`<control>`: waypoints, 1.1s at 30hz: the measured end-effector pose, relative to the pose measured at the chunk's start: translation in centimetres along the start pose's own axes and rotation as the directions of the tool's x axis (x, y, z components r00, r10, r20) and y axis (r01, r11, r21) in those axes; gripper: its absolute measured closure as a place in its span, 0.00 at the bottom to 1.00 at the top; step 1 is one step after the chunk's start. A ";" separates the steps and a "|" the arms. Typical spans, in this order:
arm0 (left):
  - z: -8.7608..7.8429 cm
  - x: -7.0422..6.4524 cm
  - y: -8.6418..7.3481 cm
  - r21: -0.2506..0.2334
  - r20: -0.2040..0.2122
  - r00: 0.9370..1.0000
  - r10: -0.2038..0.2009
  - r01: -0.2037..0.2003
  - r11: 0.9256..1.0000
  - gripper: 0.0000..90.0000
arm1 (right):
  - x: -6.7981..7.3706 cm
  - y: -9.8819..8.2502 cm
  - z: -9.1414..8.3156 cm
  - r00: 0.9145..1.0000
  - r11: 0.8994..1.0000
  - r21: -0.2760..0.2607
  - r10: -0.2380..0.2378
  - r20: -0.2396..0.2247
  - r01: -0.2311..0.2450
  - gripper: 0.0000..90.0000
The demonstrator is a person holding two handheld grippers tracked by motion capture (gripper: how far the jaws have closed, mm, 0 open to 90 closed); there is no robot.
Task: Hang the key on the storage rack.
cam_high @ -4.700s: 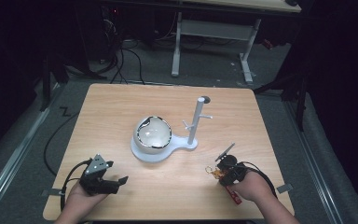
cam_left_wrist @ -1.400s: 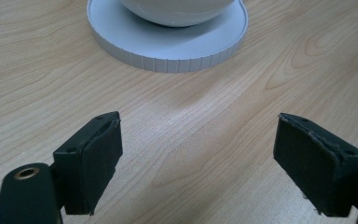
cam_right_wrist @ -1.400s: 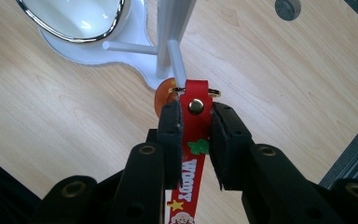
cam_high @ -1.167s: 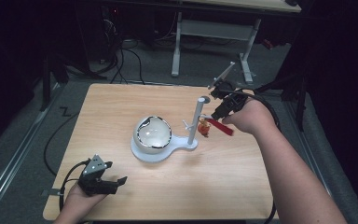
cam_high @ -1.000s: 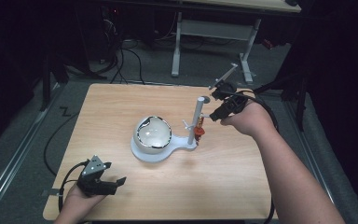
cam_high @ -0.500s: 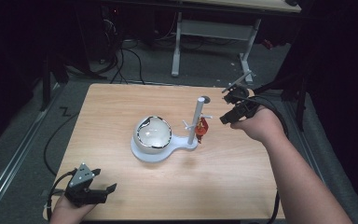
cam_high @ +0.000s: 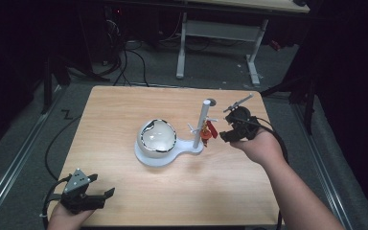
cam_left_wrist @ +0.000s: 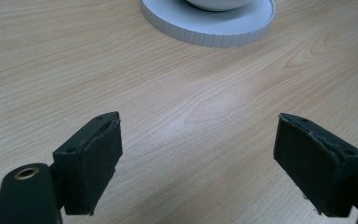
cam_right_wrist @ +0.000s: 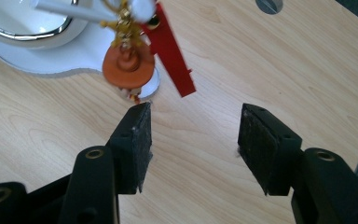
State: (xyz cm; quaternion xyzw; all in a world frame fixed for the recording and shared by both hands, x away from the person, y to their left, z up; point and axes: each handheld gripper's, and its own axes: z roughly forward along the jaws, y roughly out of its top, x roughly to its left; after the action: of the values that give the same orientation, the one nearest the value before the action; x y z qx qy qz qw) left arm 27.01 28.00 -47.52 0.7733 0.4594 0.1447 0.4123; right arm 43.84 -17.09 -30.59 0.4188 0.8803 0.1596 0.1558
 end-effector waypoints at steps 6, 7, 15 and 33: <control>0.7 0.0 0.2 0.007 -0.006 1.000 -0.010 0.010 1.000 0.18 | 0.9 -3.7 1.3 1.000 0.995 -0.098 0.031 0.006 -0.030 0.50; 0.8 -0.1 0.3 0.013 -0.006 1.000 -0.006 0.006 1.000 0.18 | 0.8 -4.4 1.6 0.999 0.992 -0.117 0.048 0.013 -0.046 0.50; 2.3 -0.1 1.0 0.023 0.000 1.000 0.007 -0.007 1.000 0.17 | 0.4 -10.0 5.4 0.986 0.972 -0.176 0.165 0.025 -0.158 0.48; 5.4 -0.6 3.4 0.032 0.026 0.999 0.043 -0.044 0.999 0.16 | 2.0 -18.8 11.3 0.951 0.913 -0.292 0.308 0.032 -0.285 0.19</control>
State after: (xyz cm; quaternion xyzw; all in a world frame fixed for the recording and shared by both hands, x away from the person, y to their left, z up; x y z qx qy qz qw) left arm 32.02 23.97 -48.15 0.7915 0.4395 0.1361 0.4023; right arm 34.37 -25.07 -48.81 0.5267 0.7677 0.2896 0.2222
